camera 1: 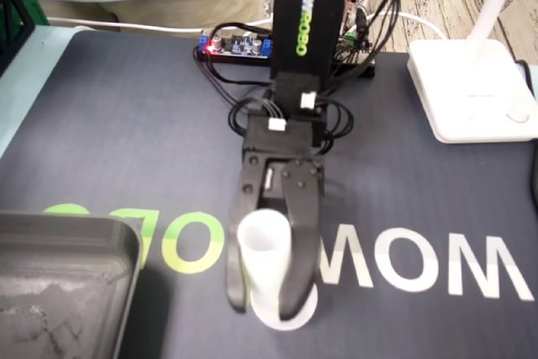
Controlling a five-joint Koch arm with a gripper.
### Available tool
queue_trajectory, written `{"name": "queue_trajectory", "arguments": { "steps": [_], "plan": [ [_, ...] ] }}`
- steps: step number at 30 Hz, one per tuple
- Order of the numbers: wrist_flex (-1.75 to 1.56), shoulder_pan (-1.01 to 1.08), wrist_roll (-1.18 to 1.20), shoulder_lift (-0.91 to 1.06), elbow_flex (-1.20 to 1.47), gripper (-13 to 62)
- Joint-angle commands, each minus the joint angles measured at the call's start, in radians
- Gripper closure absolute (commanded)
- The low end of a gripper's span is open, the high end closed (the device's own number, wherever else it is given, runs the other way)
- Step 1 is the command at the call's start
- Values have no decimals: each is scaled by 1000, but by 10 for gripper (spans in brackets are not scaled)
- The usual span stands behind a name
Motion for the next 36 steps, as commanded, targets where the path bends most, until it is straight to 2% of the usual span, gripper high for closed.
{"name": "queue_trajectory", "arguments": {
  "steps": [1, 7, 12, 17, 18, 26, 27, 36],
  "plan": [
    [55, 17, 46, 87, -75, 466],
    [437, 77, 278, 229, -284, 467],
    [723, 176, 555, 222, -529, 466],
    [902, 313, 857, 112, -759, 466],
    [923, 360, 1006, 54, -848, 466],
    [930, 488, 1502, -164, -1085, 467],
    [930, 512, 1621, -219, -1124, 466],
    [902, 554, 2048, -368, -1186, 466]
  ]
}}
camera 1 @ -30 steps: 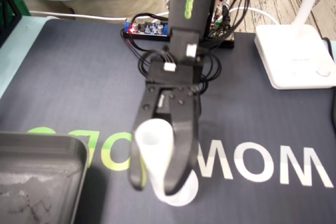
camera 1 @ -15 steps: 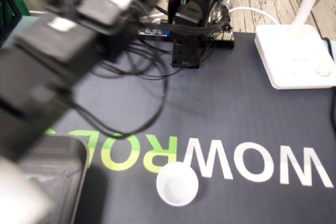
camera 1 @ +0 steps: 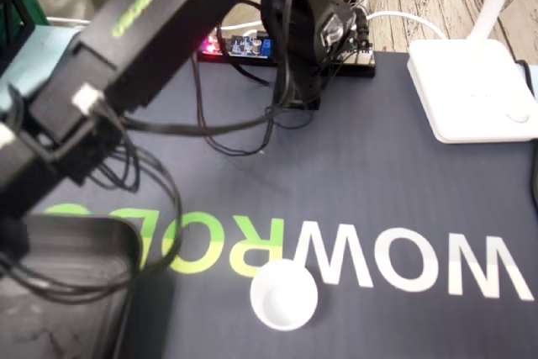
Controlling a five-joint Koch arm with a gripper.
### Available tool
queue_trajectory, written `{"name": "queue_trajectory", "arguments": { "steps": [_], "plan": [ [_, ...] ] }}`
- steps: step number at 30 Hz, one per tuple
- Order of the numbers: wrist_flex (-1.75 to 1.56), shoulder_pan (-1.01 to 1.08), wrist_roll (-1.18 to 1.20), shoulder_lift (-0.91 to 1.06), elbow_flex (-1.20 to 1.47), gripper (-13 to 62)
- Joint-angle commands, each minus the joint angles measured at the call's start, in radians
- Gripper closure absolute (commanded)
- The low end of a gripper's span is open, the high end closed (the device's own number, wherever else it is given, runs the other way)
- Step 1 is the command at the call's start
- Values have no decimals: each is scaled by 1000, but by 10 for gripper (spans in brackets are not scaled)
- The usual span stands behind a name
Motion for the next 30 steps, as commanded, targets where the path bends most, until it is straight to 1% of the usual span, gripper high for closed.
{"name": "queue_trajectory", "arguments": {
  "steps": [1, 2, 5, 9, 14, 20, 25, 30],
  "plan": [
    [-66, 3, 44, 3, -104, 466],
    [-147, 0, 232, -67, -100, 466],
    [-173, -6, 321, -109, -94, 466],
    [-213, -8, 330, -152, -84, 465],
    [-216, -8, 314, -152, -87, 466],
    [-216, -12, 95, -55, -81, 466],
    [-216, -41, -252, 81, -21, 465],
    [-218, -95, -641, 267, 132, 464]
  ]
}}
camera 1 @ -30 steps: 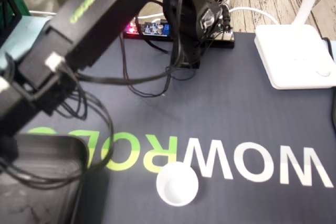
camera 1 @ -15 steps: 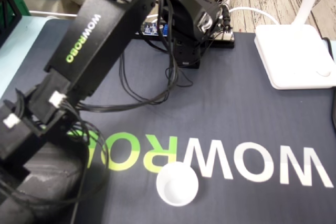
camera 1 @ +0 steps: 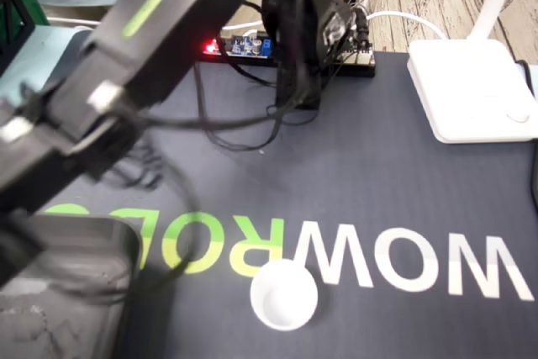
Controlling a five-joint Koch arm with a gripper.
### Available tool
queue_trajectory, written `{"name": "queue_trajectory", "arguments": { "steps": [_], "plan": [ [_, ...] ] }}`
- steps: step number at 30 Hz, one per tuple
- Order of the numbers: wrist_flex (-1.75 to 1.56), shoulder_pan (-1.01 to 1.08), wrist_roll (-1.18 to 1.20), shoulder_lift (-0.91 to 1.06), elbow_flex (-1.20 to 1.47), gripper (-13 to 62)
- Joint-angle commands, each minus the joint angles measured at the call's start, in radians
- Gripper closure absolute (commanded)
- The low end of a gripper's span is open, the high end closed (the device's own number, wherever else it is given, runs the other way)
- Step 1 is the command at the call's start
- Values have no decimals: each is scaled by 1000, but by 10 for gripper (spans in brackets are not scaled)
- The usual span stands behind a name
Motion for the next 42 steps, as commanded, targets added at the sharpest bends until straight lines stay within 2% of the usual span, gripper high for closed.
{"name": "queue_trajectory", "arguments": {
  "steps": [1, 10, 19, 33, 42],
  "plan": [
    [-86, -35, -212, 158, 31, 463],
    [-319, -210, -787, 462, 522, 464],
    [-321, -425, -1241, 618, 769, 464],
    [-319, -466, -1726, 543, 857, 464],
    [-454, -489, -1786, 385, 831, 464]
  ]
}}
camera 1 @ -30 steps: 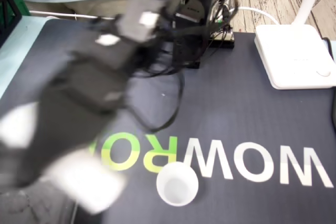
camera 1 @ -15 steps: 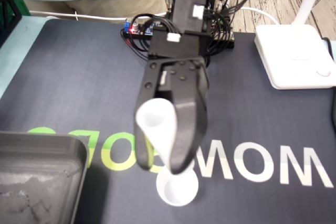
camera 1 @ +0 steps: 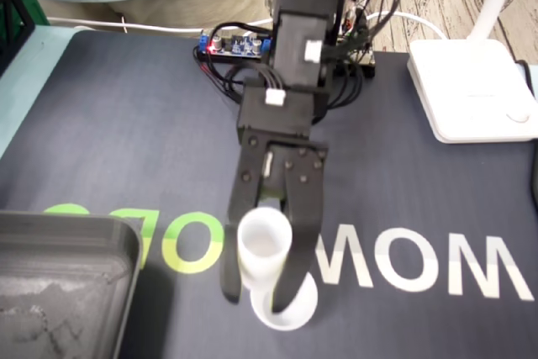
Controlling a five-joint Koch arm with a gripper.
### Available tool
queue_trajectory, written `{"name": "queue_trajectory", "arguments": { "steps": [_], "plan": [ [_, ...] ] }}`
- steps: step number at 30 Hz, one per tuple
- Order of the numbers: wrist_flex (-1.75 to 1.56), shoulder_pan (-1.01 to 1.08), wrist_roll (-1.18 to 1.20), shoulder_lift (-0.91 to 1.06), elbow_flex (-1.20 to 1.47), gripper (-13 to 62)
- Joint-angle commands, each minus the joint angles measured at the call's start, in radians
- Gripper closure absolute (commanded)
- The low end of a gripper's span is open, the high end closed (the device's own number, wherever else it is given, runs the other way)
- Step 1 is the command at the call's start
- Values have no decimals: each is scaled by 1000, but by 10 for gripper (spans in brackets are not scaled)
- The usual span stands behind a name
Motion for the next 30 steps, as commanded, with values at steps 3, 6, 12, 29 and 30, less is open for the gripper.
{"name": "queue_trajectory", "arguments": {
  "steps": [3, 6, 12, 29, 30],
  "plan": [
    [-146, -35, -14, -26, -58, 464],
    [-152, -57, -14, -48, -71, 464],
    [-164, -80, -11, -89, -86, 464],
    [-166, -71, 11, -130, -57, 339],
    [-166, -72, 21, -130, -55, 320]
  ]
}}
